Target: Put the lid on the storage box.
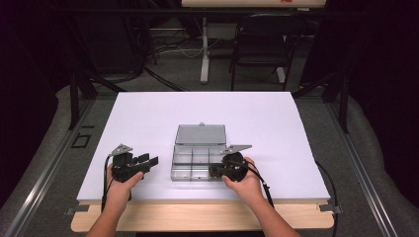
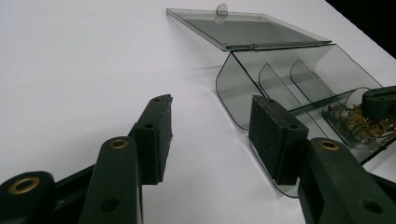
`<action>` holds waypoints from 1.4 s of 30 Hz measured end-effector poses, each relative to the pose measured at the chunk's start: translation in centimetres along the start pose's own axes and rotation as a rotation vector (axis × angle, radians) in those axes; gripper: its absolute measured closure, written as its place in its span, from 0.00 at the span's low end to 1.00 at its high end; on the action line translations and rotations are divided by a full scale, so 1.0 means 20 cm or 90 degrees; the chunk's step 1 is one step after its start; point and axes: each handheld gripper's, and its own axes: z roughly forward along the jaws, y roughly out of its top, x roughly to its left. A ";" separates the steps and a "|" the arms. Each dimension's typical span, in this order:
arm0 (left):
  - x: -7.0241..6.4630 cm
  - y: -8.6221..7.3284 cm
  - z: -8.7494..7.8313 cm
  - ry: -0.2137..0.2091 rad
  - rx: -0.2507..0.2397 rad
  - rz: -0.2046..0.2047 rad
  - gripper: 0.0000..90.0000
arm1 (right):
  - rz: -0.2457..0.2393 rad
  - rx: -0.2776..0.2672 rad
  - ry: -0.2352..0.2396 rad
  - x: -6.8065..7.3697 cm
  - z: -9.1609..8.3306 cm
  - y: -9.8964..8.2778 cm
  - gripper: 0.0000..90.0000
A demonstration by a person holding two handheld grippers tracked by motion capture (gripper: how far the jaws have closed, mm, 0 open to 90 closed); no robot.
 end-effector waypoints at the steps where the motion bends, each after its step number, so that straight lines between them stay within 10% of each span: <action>1: 0.00 0.00 0.00 0.000 0.000 0.000 0.55 | -0.002 0.002 -0.001 0.00 0.00 0.00 0.93; 17: 0.00 0.00 0.00 0.000 0.000 0.001 0.55 | -0.011 -0.001 -0.039 -0.03 -0.01 0.00 0.84; 42: 0.00 0.00 0.00 -0.001 0.002 0.001 0.55 | -0.001 -0.028 -0.020 -0.09 -0.12 0.05 0.70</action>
